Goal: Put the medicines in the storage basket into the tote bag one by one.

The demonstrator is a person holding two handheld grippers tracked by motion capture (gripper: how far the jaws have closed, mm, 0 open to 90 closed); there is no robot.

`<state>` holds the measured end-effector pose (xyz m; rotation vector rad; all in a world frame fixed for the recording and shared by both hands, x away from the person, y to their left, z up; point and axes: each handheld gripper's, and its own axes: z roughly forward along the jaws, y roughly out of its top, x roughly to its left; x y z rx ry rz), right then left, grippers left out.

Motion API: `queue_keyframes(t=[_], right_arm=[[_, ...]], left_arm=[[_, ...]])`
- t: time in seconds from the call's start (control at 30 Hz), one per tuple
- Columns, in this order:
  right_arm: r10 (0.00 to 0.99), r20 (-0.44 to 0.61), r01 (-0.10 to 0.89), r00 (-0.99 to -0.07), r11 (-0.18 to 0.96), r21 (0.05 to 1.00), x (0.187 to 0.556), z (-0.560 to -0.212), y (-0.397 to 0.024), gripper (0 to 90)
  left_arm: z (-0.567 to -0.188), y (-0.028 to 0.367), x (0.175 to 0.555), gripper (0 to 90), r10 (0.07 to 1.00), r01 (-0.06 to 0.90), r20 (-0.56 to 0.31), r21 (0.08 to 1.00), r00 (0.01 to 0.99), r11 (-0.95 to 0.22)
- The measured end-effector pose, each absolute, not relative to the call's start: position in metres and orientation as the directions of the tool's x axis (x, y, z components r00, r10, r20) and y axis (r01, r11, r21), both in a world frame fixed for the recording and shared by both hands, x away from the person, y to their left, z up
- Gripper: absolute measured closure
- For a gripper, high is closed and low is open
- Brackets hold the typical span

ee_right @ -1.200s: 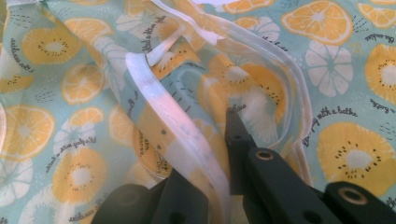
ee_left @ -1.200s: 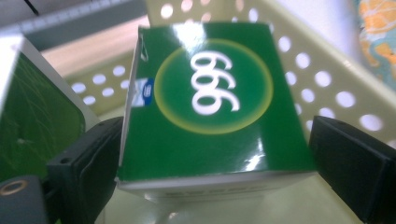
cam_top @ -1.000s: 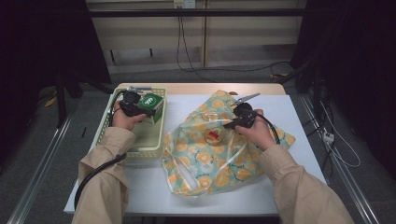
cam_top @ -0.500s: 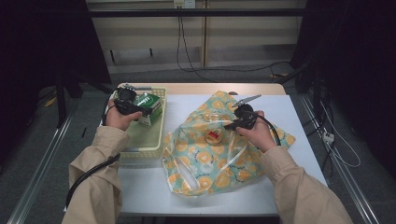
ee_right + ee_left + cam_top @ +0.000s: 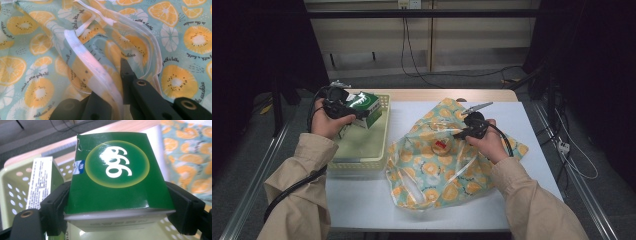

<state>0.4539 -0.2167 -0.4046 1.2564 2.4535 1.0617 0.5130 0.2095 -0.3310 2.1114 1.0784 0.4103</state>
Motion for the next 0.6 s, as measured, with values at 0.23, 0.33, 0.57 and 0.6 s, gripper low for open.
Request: queue_keyframes(t=[0.23,0.33,0.57,0.6], right_arm=[[0.768,0.146,0.635,-0.623,0.388,0.667,0.454,-0.405,-0.215,89.3],[0.771,0.145,0.638,-0.62,0.387,0.666,0.454,-0.405,-0.216,89.3],[0.771,0.141,0.634,-0.621,0.388,0.669,0.453,-0.402,-0.217,89.3],[0.772,0.141,0.635,-0.619,0.386,0.669,0.453,-0.402,-0.217,89.3]], left_arm=[[-0.31,0.198,0.494,16.9,0.749,0.513,-0.049,0.758,0.661,-0.403],[-0.306,0.188,0.485,16.9,0.72,0.49,-0.05,0.765,0.692,-0.418],[-0.302,0.161,0.464,16.9,0.637,0.443,-0.063,0.771,0.768,-0.458],[-0.302,0.157,0.462,16.9,0.625,0.435,-0.06,0.769,0.778,-0.467]])
